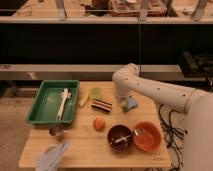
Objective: Wipe tray with eraser
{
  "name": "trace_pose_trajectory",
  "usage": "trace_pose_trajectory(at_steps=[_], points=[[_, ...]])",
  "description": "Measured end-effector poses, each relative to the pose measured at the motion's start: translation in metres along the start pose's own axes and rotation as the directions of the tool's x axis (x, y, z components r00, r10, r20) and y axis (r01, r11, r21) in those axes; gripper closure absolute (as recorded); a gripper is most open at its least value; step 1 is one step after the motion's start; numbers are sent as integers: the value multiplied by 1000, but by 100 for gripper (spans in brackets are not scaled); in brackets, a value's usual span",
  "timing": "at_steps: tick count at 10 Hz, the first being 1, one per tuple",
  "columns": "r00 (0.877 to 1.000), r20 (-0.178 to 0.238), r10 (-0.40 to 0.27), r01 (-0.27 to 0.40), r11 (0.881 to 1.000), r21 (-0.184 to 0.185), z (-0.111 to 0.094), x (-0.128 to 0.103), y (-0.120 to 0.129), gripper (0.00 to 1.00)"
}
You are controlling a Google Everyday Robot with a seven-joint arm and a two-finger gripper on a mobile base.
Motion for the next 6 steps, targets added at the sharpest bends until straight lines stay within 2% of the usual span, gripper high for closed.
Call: trace_pose_trajectory(at_steps=[2, 3, 4, 6], points=[[1000, 11, -17, 17, 1000, -8, -4, -2, 3, 87], [999, 33, -19, 19, 1000, -9, 4, -2, 5, 74], [999, 49, -17, 18, 1000, -8, 9, -5, 5, 67], [995, 94, -19, 19, 1000, -6, 25, -31, 2, 47]])
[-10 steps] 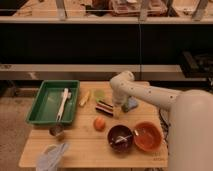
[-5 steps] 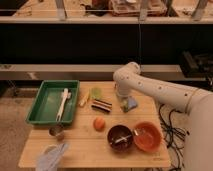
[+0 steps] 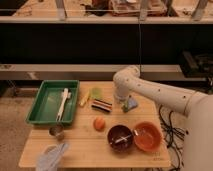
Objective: Wipe tray with eraser
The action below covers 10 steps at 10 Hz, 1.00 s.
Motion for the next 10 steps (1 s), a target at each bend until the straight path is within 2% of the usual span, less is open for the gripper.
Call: trace_pose_trajectory(at_steps=[1, 3, 6, 10], points=[[1000, 15, 3, -3, 1000, 4, 11, -13, -4, 36], [1000, 31, 6, -6, 1000, 9, 24, -29, -10, 21], [999, 32, 35, -36, 999, 24, 31, -29, -17, 20], [996, 55, 72, -75, 996, 45, 36, -38, -28, 20]])
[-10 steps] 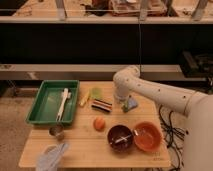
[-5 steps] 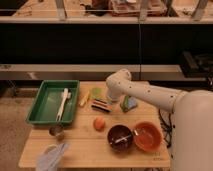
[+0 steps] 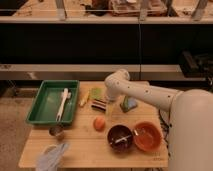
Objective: Wipe tray with eraser
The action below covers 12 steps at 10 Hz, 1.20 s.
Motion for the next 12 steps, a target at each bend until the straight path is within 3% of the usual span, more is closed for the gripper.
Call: trace_pose_trajectory(at_steps=[4, 7, 9, 10, 12], points=[[1000, 13, 9, -9, 1000, -6, 20, -4, -11, 22], [1000, 14, -4, 4, 999, -42, 38, 1, -9, 49], [998, 57, 2, 3, 996, -85, 39, 1, -9, 67], [996, 90, -2, 11, 995, -103, 36, 2, -7, 77], [994, 101, -39, 51, 992, -118, 17, -7, -5, 96]])
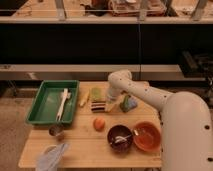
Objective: Wipe tray with eraser
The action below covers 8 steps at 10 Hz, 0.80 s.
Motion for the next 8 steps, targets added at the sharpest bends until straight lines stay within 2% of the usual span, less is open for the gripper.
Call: trace_pose_trajectory(at_steps=[1, 3, 5, 6, 8], points=[[999, -1, -34, 34, 999, -2, -18, -12, 5, 100], [994, -13, -113, 113, 994, 5, -60, -42, 14, 100], [977, -20, -212, 212, 977, 11, -97, -89, 20, 100], [967, -23, -254, 254, 967, 12, -107, -114, 20, 100], [948, -29, -318, 318, 948, 4, -113, -158, 18, 100]])
